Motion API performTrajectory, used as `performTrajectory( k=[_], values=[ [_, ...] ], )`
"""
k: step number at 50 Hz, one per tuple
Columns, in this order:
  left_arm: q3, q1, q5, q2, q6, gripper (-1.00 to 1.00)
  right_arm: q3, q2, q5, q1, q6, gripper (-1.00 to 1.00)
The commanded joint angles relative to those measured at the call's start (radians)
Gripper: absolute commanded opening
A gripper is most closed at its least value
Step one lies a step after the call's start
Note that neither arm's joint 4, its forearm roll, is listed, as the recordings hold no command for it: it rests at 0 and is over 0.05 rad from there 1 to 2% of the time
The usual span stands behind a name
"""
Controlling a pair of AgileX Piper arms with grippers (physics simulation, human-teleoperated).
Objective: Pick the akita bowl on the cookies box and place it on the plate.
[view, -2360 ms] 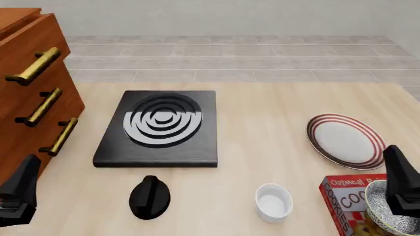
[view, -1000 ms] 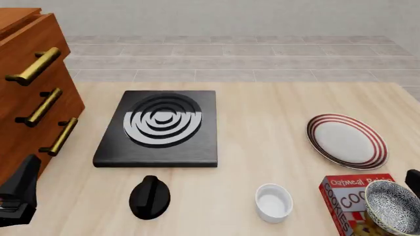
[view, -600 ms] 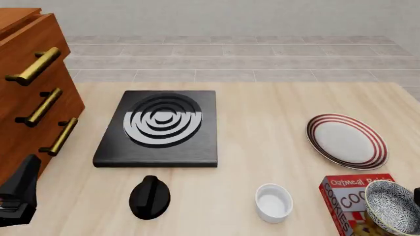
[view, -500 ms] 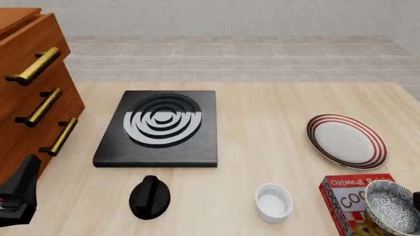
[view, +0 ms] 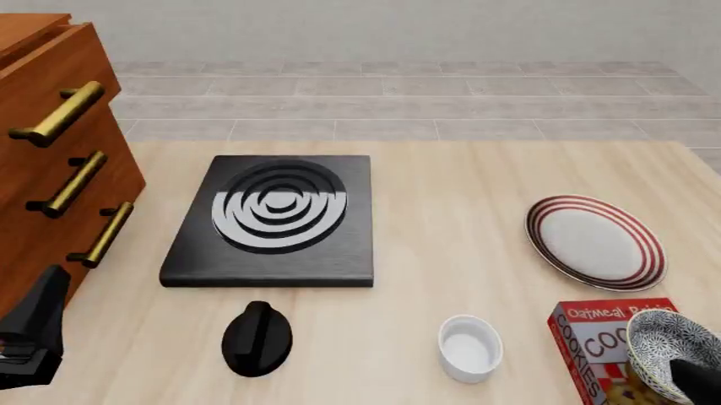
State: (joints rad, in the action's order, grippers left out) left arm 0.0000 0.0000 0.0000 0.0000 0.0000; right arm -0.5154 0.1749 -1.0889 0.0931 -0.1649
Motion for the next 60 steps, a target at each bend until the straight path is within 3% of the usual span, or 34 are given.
performTrajectory(
  k=[1, 17, 31, 43, 60],
  values=[
    [0.0, 0.0, 0.0, 0.0, 0.0, 1.0, 0.043, 0.001, 0.023, 0.002, 0.011, 1.0],
    [0.0, 0.0, 0.0, 0.0, 0.0, 1.0, 0.055, -0.016, 0.028, -0.02, 0.003, 1.0],
    [0.0, 0.0, 0.0, 0.0, 0.0, 1.0, 0.091, 0.003, 0.095, -0.037, -0.004, 1.0],
    [0.0, 0.0, 0.0, 0.0, 0.0, 1.0, 0.133, 0.04, 0.174, -0.016, 0.017, 1.0],
    [0.0, 0.0, 0.0, 0.0, 0.0, 1.0, 0.18, 0.018, 0.192, -0.034, 0.038, 1.0]
  ],
)
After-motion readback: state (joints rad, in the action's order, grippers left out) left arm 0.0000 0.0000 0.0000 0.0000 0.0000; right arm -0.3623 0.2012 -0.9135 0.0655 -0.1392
